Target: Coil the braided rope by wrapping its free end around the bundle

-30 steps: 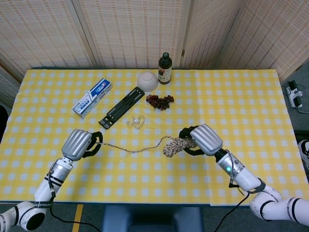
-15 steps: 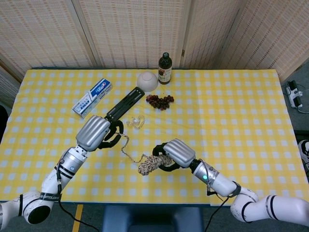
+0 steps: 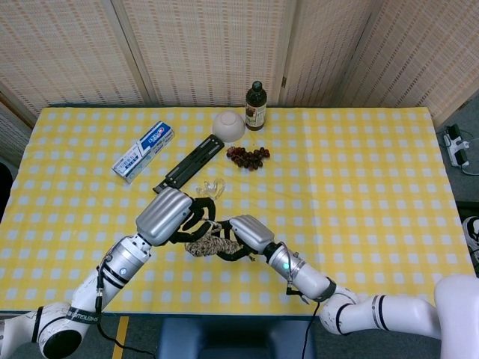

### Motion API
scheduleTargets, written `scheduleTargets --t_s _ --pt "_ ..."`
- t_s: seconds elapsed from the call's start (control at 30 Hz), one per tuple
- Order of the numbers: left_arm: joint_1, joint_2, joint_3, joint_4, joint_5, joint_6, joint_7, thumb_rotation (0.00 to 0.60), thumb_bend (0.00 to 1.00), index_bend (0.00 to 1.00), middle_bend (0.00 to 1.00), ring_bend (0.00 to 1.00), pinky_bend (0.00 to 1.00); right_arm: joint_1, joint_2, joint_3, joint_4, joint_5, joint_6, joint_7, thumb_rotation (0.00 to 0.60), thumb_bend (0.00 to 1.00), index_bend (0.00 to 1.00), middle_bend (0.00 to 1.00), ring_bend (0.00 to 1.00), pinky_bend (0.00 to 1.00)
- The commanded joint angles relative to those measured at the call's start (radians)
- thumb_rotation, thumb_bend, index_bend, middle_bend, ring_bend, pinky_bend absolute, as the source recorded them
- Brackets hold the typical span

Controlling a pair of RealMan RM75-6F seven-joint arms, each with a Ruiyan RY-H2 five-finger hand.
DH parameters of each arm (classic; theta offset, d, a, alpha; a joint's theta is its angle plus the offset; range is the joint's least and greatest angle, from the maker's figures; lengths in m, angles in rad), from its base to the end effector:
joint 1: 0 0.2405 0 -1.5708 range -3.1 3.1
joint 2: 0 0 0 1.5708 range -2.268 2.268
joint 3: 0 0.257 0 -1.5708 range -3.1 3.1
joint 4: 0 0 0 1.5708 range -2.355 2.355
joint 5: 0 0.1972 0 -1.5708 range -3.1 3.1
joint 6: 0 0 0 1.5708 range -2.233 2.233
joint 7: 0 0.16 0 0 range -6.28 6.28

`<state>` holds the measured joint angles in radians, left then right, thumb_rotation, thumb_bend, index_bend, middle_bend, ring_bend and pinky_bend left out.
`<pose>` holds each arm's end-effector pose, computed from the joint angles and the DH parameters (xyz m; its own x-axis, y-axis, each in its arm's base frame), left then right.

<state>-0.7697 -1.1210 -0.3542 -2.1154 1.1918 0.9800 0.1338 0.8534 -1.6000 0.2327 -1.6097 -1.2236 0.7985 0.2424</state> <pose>-0.0174 0.3087 0.1162 0.1418 0.2770 0.9504 0.8085 -0.5863 0.0503 -0.0484 -0.3237 -0.0446 -0.0430 -0.6336 0.7725 -0.8736 -0.3513 -0.3367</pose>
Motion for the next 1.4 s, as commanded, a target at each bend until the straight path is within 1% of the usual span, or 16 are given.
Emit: scheduleTargets --t_s 0.03,0.2,0.37,0.47,0.5,0.53,0.67,0.77,0.83,0.93,1.2,1.4 --pt "0.020 0.012 0.026 -0.010 0.046 -0.006 -0.069 0.600 0.57 0.73 0.93 0.85 0.78 0.009 -0.077 0.045 0.045 0.077 0.033 -0.004 0.600 0.71 0.92 0.74 0.77 0.67" --pt "0.074 0.027 0.086 -0.001 0.177 0.022 -0.176 0.600 0.57 0.73 0.93 0.85 0.78 0.006 -0.173 0.107 0.091 0.150 0.111 -0.008 0.600 0.71 0.93 0.75 0.78 0.68" --pt "0.130 0.041 0.166 0.024 0.336 0.075 -0.259 0.600 0.58 0.73 0.93 0.85 0.78 0.000 -0.252 0.160 0.141 0.170 0.189 0.010 0.600 0.71 0.94 0.76 0.78 0.69" --pt "0.143 0.043 0.188 0.037 0.379 0.091 -0.285 0.600 0.58 0.73 0.93 0.85 0.78 -0.003 -0.271 0.175 0.156 0.170 0.207 0.028 0.600 0.71 0.94 0.76 0.78 0.69" --pt "0.149 0.045 0.200 0.044 0.398 0.098 -0.298 0.600 0.58 0.73 0.93 0.85 0.78 -0.006 -0.280 0.184 0.163 0.168 0.218 0.041 0.600 0.71 0.94 0.76 0.78 0.69" --pt "0.162 0.046 0.224 0.059 0.429 0.108 -0.315 0.600 0.58 0.73 0.93 0.85 0.78 -0.015 -0.294 0.208 0.172 0.169 0.240 0.075 0.600 0.71 0.94 0.76 0.78 0.69" --pt "0.173 0.045 0.268 0.108 0.486 0.120 -0.360 0.600 0.58 0.73 0.93 0.85 0.78 -0.029 -0.309 0.239 0.194 0.140 0.277 0.141 0.600 0.71 0.94 0.76 0.79 0.69" --pt "0.180 0.041 0.294 0.142 0.512 0.122 -0.347 0.600 0.58 0.73 0.93 0.85 0.78 -0.040 -0.307 0.258 0.198 0.119 0.294 0.190 0.600 0.71 0.95 0.76 0.79 0.70" --pt "0.185 0.032 0.304 0.164 0.513 0.122 -0.322 0.600 0.58 0.73 0.93 0.84 0.78 -0.047 -0.297 0.266 0.191 0.114 0.288 0.218 0.600 0.71 0.95 0.76 0.79 0.70" --pt "0.185 0.017 0.310 0.192 0.477 0.103 -0.317 0.600 0.58 0.73 0.93 0.84 0.78 -0.063 -0.260 0.273 0.159 0.116 0.259 0.257 0.600 0.71 0.95 0.76 0.79 0.70" --pt "0.183 0.001 0.292 0.292 0.342 0.063 -0.353 0.600 0.58 0.73 0.93 0.84 0.78 -0.123 -0.112 0.263 0.043 0.097 0.204 0.299 0.600 0.71 0.95 0.77 0.80 0.70" --pt "0.179 -0.014 0.280 0.372 0.247 0.020 -0.365 0.600 0.58 0.73 0.93 0.84 0.78 -0.166 -0.008 0.252 -0.015 0.069 0.187 0.328 0.600 0.71 0.95 0.77 0.80 0.70"
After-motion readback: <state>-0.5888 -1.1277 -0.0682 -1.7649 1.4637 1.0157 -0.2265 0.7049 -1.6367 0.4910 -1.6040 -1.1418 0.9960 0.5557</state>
